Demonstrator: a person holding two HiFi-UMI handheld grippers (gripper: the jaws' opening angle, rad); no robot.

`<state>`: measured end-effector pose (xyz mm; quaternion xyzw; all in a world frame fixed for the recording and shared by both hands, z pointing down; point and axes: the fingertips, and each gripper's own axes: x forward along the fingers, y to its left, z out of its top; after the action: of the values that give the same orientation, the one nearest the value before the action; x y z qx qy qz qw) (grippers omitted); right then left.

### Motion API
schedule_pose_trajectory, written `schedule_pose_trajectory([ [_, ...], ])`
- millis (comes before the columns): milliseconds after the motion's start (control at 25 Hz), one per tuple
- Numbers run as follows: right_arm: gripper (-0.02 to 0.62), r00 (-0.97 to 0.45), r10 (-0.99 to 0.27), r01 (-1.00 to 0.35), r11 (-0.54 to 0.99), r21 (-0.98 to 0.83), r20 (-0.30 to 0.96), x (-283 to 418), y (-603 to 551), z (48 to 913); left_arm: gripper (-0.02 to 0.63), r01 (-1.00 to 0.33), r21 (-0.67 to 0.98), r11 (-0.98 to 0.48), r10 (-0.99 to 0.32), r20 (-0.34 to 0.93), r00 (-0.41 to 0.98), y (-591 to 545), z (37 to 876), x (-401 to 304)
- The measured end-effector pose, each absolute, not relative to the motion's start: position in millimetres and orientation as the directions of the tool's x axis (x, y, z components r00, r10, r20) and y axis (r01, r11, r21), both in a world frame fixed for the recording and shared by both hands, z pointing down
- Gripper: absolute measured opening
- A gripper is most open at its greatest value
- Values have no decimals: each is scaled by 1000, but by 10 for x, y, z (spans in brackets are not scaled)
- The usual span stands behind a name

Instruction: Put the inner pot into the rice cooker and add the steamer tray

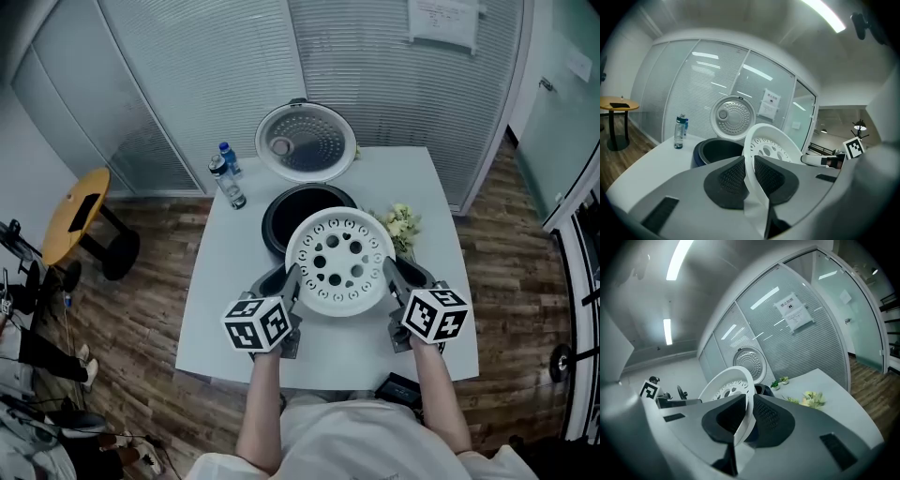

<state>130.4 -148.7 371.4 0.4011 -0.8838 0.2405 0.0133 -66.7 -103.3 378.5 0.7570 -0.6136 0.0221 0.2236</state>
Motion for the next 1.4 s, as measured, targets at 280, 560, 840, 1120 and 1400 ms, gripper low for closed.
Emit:
schedule_pose_trajectory([
  [280,61,-682,-698,-717,578,-389,219,1042,-1654,3692,63,-940,319,-124,-929,295,223,-1162,3794,-919],
  [560,57,-708,-674,-681,576,-452,209,776,-1926,3571,64,-929,354,-106,-926,306,223,-1405,3788,-1185],
  [840,55,-721,-656,-670,581,-461,222,498,-2288,3558,64,-922,376,-90,-923,315,219,-1712,3817,-1447],
  [1120,55,-728,-643,-667,588,-457,236,335,-2498,3600,64,-919,387,-74,-922,324,210,-1908,3891,-1598],
  [1400,54,-749,-624,-645,609,-461,223,289,-2582,3649,67,-919,393,-41,-926,329,182,-1928,4025,-1618],
])
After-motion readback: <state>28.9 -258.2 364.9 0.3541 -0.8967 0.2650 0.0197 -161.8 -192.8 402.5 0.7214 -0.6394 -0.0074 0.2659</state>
